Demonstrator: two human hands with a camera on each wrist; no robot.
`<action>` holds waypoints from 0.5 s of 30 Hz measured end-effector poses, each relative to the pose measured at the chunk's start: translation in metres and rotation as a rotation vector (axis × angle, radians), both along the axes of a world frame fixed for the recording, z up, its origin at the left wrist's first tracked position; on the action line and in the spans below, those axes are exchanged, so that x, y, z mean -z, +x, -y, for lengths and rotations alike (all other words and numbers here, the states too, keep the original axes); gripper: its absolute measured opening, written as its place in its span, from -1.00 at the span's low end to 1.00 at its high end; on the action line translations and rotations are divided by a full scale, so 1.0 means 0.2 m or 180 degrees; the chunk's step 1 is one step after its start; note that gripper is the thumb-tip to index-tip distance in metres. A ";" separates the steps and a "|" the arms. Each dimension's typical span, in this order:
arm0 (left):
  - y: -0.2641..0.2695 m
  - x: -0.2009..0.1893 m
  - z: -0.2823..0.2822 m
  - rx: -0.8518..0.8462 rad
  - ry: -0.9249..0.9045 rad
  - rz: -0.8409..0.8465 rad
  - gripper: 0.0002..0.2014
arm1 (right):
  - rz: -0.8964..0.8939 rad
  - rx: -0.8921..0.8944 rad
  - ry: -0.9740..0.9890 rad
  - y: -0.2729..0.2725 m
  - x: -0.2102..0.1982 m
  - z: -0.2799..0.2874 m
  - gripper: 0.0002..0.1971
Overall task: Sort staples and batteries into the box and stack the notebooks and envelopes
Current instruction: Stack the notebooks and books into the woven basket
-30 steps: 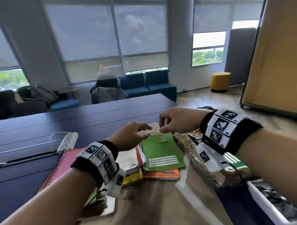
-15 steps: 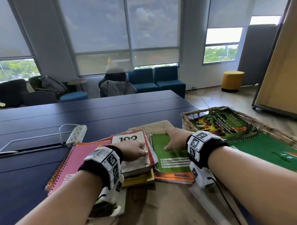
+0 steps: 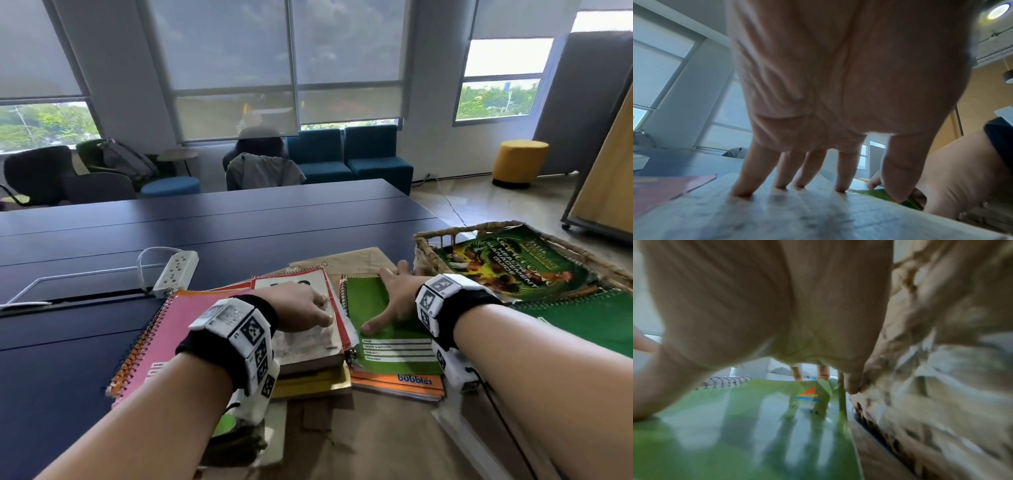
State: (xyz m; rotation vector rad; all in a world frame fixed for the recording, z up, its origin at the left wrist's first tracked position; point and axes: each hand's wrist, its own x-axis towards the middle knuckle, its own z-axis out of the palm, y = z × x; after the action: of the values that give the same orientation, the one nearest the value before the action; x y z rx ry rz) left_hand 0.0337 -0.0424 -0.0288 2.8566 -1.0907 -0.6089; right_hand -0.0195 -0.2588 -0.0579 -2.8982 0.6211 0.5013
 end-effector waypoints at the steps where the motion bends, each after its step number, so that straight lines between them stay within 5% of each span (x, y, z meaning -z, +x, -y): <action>1: 0.00 0.00 0.00 -0.0007 0.0002 -0.0013 -0.50 | 0.0092 0.0007 -0.0014 0.00 0.00 -0.01 0.41; 3: 0.00 0.00 -0.01 -0.0010 -0.0003 -0.0027 -0.48 | 0.0310 -0.0002 -0.0119 0.00 -0.03 -0.04 0.31; 7: 0.00 0.01 -0.01 0.0005 -0.0021 -0.0029 -0.42 | 0.0774 -0.0303 -0.0597 -0.02 -0.11 -0.08 -0.50; 15: -0.03 0.01 -0.01 -0.0003 0.0016 -0.0036 -0.38 | 0.1016 -0.0368 -0.0448 -0.09 -0.35 0.02 -0.83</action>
State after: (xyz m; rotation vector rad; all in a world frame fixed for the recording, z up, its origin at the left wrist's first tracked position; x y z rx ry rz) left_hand 0.0280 -0.0412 -0.0302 2.8541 -1.0877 -0.6278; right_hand -0.0378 -0.2636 0.0115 -3.0627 0.4592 0.0011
